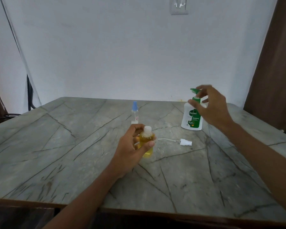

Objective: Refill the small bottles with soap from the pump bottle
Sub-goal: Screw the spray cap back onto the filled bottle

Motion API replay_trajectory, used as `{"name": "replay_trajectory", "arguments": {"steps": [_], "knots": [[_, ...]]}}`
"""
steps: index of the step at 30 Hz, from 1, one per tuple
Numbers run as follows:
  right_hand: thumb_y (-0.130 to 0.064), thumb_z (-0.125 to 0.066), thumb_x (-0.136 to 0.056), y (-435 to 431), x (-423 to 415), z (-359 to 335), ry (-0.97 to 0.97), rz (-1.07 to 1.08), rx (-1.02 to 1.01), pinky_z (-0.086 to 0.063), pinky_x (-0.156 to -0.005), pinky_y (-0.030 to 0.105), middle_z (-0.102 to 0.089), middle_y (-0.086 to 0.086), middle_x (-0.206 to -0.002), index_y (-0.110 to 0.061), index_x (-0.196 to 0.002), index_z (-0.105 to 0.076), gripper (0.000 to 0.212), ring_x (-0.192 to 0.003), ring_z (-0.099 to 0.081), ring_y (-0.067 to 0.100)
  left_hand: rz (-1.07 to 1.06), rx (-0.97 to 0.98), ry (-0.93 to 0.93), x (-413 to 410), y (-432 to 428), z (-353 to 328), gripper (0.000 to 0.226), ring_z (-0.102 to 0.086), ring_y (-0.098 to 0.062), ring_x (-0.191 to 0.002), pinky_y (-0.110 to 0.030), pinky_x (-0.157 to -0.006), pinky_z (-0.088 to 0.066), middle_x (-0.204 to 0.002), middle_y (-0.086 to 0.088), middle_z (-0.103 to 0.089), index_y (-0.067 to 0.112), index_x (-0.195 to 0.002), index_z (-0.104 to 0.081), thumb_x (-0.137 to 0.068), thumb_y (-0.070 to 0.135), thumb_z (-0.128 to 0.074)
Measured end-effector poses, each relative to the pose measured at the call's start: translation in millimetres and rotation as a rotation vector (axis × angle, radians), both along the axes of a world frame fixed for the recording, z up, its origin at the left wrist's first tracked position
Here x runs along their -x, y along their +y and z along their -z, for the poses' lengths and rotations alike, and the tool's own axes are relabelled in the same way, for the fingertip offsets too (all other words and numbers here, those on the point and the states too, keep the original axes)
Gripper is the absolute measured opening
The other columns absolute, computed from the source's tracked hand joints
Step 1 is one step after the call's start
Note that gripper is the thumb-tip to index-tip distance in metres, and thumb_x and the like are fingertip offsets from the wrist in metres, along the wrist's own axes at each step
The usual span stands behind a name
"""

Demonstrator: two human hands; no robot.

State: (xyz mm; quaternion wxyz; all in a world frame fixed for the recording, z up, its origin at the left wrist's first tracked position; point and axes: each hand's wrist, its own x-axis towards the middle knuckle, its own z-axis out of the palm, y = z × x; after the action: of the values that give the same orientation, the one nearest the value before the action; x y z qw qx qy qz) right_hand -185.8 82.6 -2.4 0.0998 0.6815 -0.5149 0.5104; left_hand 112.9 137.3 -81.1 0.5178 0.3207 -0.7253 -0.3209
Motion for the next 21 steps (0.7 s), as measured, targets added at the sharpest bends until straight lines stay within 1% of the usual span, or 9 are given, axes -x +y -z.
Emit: {"name": "replay_trajectory", "arguments": {"steps": [1,3,6,8,11,15,18,19,21], "knots": [[-0.027,-0.075,-0.085,12.7,-7.1,11.1,0.118,0.042,0.076,-0.048,-0.085,0.031,-0.064,0.003,-0.101,-0.014,-0.116,-0.06,0.037,-0.101,-0.055,0.019,0.001,-0.017,0.002,0.3,0.5,-0.8,0.045,-0.064,-0.022,-0.109,-0.051,-0.088,-0.054,-0.113,-0.003,-0.068,0.021,-0.118,-0.051,-0.081,0.032,-0.075],[-0.022,-0.073,-0.086,25.2,-12.9,31.6,0.292,0.069,0.13,-0.049,-0.084,0.036,-0.064,0.007,-0.097,-0.01,-0.11,-0.065,0.028,-0.097,-0.053,0.023,-0.004,-0.046,0.001,1.2,2.4,-2.8,0.048,-0.064,-0.023,-0.109,-0.051,-0.088,-0.055,-0.115,-0.003,-0.067,0.025,-0.117,-0.052,-0.078,0.041,-0.077],[-0.036,-0.08,-0.077,17.6,-7.1,35.9,0.348,0.138,-0.013,-0.048,-0.088,0.042,-0.061,0.009,-0.11,-0.017,-0.121,-0.061,0.052,-0.105,-0.048,0.026,0.01,-0.074,-0.005,1.6,5.3,-3.7,0.051,-0.064,-0.024,-0.109,-0.052,-0.089,-0.054,-0.115,-0.006,-0.067,0.022,-0.118,-0.053,-0.077,0.041,-0.077],[-0.043,-0.087,-0.064,6.2,0.4,40.2,0.336,0.222,-0.006,-0.046,-0.091,0.046,-0.051,0.012,-0.119,-0.023,-0.125,-0.058,0.071,-0.107,-0.041,0.03,0.014,-0.076,-0.009,1.1,5.0,-1.8,0.05,-0.065,-0.023,-0.107,-0.052,-0.089,-0.053,-0.113,-0.006,-0.068,0.018,-0.119,-0.053,-0.079,0.035,-0.078],[-0.046,-0.09,-0.058,-1.8,11.2,48.9,0.226,0.268,0.004,-0.045,-0.093,0.043,-0.041,0.013,-0.121,-0.025,-0.129,-0.049,0.085,-0.108,-0.037,0.029,0.016,-0.073,-0.001,1.7,5.4,-0.8,0.047,-0.066,-0.023,-0.105,-0.052,-0.089,-0.054,-0.113,-0.007,-0.068,0.017,-0.118,-0.053,-0.08,0.029,-0.076],[-0.042,-0.092,-0.057,-17.0,18.1,48.9,0.109,0.282,-0.127,-0.039,-0.098,0.044,-0.034,0.016,-0.131,-0.022,-0.138,-0.038,0.1,-0.118,-0.033,0.034,0.017,-0.072,-0.009,2.7,3.8,-1.3,0.046,-0.066,-0.022,-0.106,-0.051,-0.089,-0.054,-0.113,-0.008,-0.068,0.016,-0.118,-0.053,-0.08,0.027,-0.076],[-0.032,-0.092,-0.06,-32.4,20.5,45.8,-0.113,0.251,-0.28,-0.03,-0.109,0.048,-0.03,0.017,-0.138,-0.018,-0.144,-0.024,0.109,-0.129,-0.028,0.035,0.023,-0.071,-0.006,2.2,2.4,-0.7,0.045,-0.067,-0.022,-0.105,-0.051,-0.089,-0.054,-0.112,-0.006,-0.069,0.014,-0.119,-0.052,-0.081,0.023,-0.075],[-0.027,-0.092,-0.062,-37.2,21.6,45.5,-0.185,0.21,-0.324,-0.03,-0.111,0.049,-0.034,0.016,-0.136,-0.017,-0.145,-0.02,0.11,-0.129,-0.032,0.033,0.028,-0.072,-0.008,2.3,2.5,-0.4,0.044,-0.067,-0.022,-0.106,-0.051,-0.09,-0.054,-0.112,-0.005,-0.069,0.014,-0.119,-0.052,-0.081,0.022,-0.075],[-0.015,-0.089,-0.068,-41.5,22.0,43.4,-0.32,0.105,-0.384,-0.041,-0.103,0.048,-0.047,0.014,-0.125,-0.016,-0.144,-0.015,0.105,-0.118,-0.05,0.031,0.032,-0.07,-0.011,2.2,1.8,0.2,0.044,-0.066,-0.023,-0.107,-0.051,-0.09,-0.054,-0.113,-0.005,-0.068,0.016,-0.119,-0.052,-0.082,0.023,-0.075]]}}
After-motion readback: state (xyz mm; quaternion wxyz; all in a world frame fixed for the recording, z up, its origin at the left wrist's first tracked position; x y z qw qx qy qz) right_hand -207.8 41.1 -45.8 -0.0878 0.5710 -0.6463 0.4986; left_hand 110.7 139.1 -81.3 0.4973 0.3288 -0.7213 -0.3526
